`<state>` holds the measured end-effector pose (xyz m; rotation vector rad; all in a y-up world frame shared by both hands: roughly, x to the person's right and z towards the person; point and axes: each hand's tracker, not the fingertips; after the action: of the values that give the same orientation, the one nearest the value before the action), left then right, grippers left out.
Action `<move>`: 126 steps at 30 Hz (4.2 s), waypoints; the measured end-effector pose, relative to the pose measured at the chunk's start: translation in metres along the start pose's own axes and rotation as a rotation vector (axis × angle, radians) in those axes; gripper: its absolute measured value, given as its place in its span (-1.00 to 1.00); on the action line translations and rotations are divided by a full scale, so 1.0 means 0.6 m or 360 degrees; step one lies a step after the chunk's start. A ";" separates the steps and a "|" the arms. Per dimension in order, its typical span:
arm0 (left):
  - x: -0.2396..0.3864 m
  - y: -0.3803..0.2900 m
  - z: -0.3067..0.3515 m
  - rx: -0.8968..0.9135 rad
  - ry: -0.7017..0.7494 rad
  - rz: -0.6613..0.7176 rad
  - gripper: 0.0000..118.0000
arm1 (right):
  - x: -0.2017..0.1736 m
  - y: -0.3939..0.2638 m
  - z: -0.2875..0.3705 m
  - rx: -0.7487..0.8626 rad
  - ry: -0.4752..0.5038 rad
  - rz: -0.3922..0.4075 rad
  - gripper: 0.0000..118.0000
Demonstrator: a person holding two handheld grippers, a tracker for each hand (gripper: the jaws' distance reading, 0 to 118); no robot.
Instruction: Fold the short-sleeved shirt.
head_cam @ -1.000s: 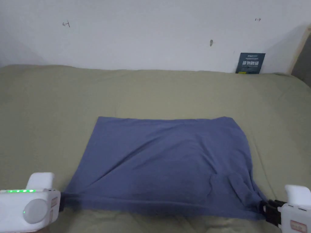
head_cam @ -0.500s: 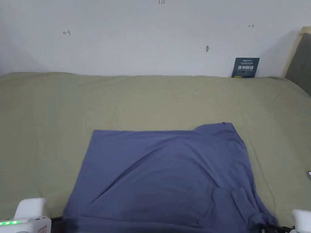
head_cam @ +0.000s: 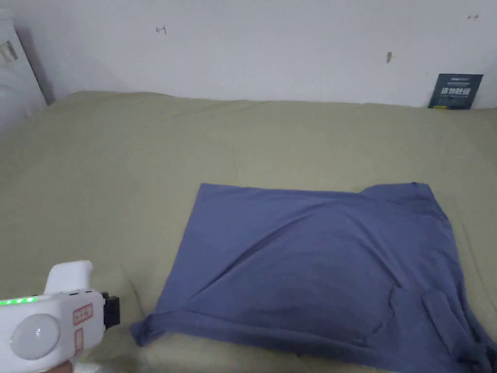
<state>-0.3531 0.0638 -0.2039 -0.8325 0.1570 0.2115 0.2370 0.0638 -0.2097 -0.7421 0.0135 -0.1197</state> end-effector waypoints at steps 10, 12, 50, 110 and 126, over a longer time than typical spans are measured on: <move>0.029 0.020 -0.070 -0.0292 -0.0213 -0.0094 0.95 | 0.014 -0.012 -0.030 -0.0104 0.0001 0.0054 -1.00; 0.038 0.062 -0.083 -0.0335 -0.0160 -0.0059 0.95 | 0.019 -0.014 -0.032 -0.0110 -0.0010 0.0048 -1.00; 0.069 0.075 -0.116 -0.0203 -0.0023 -0.0129 -1.00 | 0.078 0.034 -0.101 -0.0158 0.0049 0.0182 -0.90; 0.101 0.120 -0.264 -0.0355 -0.0105 -0.0080 -0.93 | 0.075 0.066 -0.225 -0.0391 0.0044 -0.0041 0.96; 0.085 0.124 -0.201 -0.0372 -0.0059 -0.0165 -0.93 | 0.086 0.081 -0.188 -0.0401 0.0140 0.0103 -0.89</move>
<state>-0.3289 0.0289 -0.3486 -1.0659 0.0542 0.1492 0.2871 0.0173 -0.3242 -0.9864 0.1382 -0.0893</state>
